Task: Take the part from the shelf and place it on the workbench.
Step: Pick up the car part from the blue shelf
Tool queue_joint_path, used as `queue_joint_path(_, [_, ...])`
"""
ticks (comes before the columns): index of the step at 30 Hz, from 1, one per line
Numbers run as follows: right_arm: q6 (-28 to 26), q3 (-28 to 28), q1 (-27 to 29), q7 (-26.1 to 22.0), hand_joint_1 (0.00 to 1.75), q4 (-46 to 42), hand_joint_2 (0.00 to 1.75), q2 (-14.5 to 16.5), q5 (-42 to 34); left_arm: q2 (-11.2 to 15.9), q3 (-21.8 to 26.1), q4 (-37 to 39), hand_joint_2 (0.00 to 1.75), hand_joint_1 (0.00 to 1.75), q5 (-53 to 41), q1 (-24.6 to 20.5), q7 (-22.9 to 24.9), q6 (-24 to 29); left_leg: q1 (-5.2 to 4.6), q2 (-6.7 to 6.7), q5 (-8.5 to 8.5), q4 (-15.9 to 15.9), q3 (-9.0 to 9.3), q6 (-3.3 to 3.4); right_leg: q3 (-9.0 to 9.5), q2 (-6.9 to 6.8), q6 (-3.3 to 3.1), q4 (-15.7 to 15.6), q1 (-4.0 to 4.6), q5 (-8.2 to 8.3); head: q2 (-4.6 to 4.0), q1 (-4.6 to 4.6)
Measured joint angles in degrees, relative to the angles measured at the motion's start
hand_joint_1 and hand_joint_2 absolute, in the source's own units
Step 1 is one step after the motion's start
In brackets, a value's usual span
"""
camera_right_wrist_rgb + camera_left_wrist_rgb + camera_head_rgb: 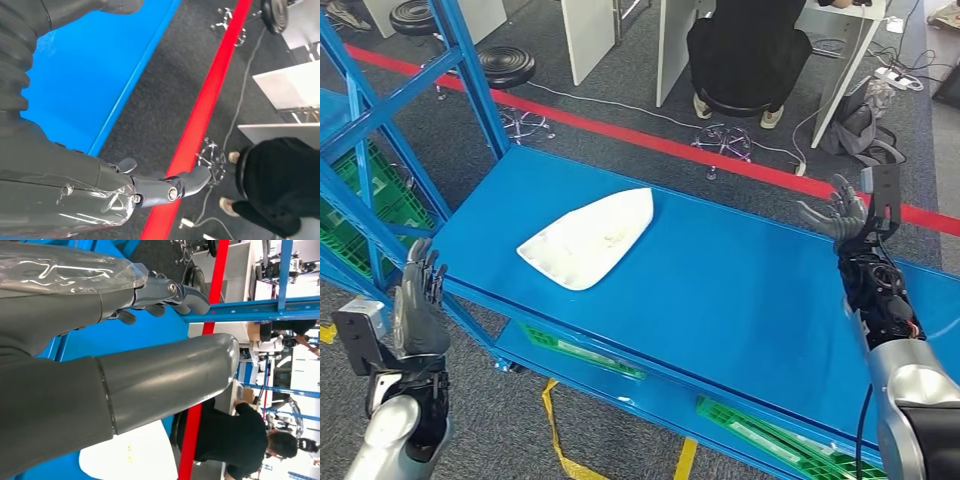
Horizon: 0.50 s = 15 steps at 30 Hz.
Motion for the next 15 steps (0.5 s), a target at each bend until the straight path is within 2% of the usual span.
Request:
queue_joint_path(7, [2.61, 4.27, -3.69, -0.14, 0.00, 5.15, 1.75, 3.16, 3.74, -0.15, -0.02, 0.23, 0.00, 0.00, 0.19, -0.79, -0.21, 0.03, 0.01, 0.01, 0.02, -0.02, 0.00, -0.03, -0.01, 0.01, 0.00, 0.09, 0.04, 0.00, 0.00, -0.04])
queue_joint_path(15, [4.52, 13.66, -7.89, -0.81, 0.00, 7.86, 1.75, 11.34, 8.33, -0.45, -0.08, 0.23, 0.00, 0.00, 0.37, -1.07, 0.32, 0.86, 0.14, 0.01, 0.07, -0.02, 0.01, -0.10, -0.05, 0.02, -0.04, 0.15, 0.17, -0.03, 0.00, -0.05])
